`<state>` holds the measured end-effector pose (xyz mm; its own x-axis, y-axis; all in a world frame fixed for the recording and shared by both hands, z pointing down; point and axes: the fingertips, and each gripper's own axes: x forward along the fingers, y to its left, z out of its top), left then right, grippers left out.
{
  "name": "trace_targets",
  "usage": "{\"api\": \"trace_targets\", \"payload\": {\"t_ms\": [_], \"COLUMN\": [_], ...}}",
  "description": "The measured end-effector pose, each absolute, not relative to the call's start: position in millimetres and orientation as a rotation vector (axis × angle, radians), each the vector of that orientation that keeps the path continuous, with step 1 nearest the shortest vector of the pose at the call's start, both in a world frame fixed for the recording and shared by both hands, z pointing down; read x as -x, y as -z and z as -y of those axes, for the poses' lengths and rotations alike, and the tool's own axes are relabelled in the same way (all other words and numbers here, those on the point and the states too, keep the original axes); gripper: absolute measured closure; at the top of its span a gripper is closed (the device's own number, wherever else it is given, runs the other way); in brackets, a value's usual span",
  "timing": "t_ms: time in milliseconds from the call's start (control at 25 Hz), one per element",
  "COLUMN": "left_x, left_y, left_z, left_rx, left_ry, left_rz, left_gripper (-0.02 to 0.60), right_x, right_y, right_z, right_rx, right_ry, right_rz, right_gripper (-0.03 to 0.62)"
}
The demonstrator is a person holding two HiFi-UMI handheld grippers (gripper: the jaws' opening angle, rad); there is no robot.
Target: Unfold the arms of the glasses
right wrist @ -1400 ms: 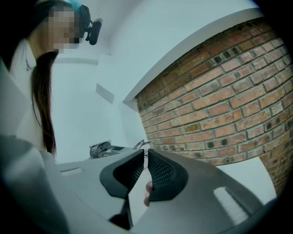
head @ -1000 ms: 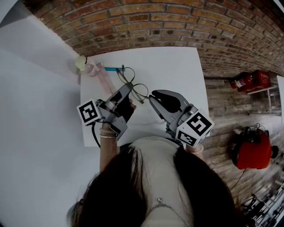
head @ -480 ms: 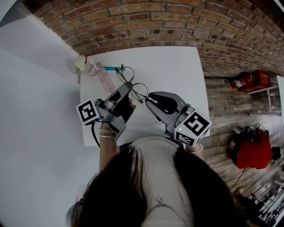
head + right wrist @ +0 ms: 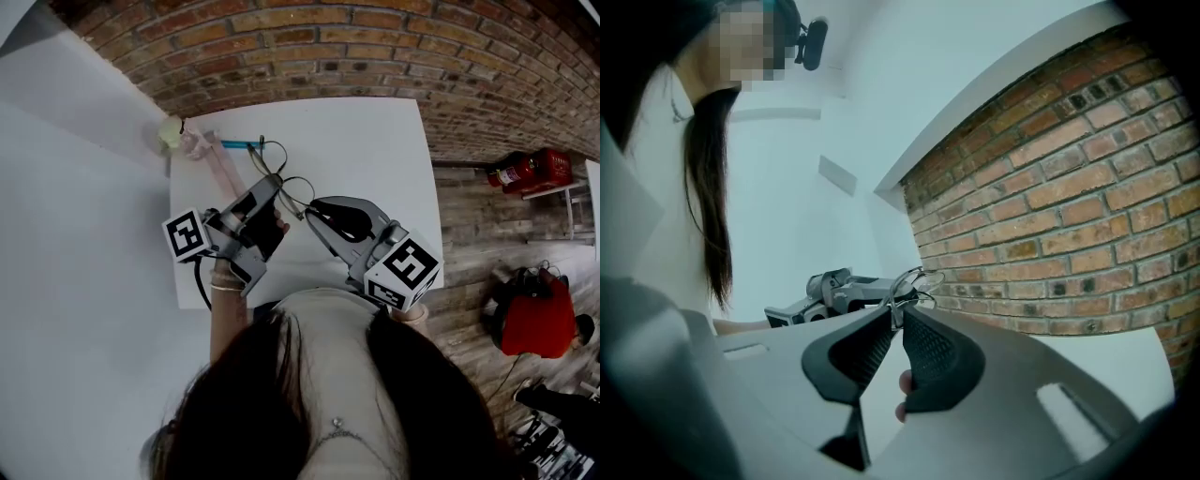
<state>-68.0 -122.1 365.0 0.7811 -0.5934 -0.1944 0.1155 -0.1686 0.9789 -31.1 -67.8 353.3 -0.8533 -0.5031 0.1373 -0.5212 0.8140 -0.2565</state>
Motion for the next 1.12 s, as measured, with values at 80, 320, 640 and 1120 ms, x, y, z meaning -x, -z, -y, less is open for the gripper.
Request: {"api": "trace_targets", "payload": {"t_ms": [80,320,640,1120], "left_x": [68,68,66,64], "left_y": [-365,-366,-370,-372], "left_z": [122,122,122,122], "left_rx": [-1.631,-1.639,-1.651,-1.671], "left_ry": [0.654,0.646,0.628,0.597], "left_rz": [0.384,0.391,0.407,0.43], "left_gripper": [0.56,0.56,0.56,0.56], "right_x": [31,30,28,24], "right_y": [-352,-350,-344,-327], "right_z": [68,67,67,68], "right_rx": [-0.836,-0.836,-0.839,-0.86], "right_ry": [-0.431,-0.417,-0.41,-0.376], "right_rz": [2.936,2.931,2.945,2.993], "right_gripper": [0.556,0.557,0.559,0.56]}}
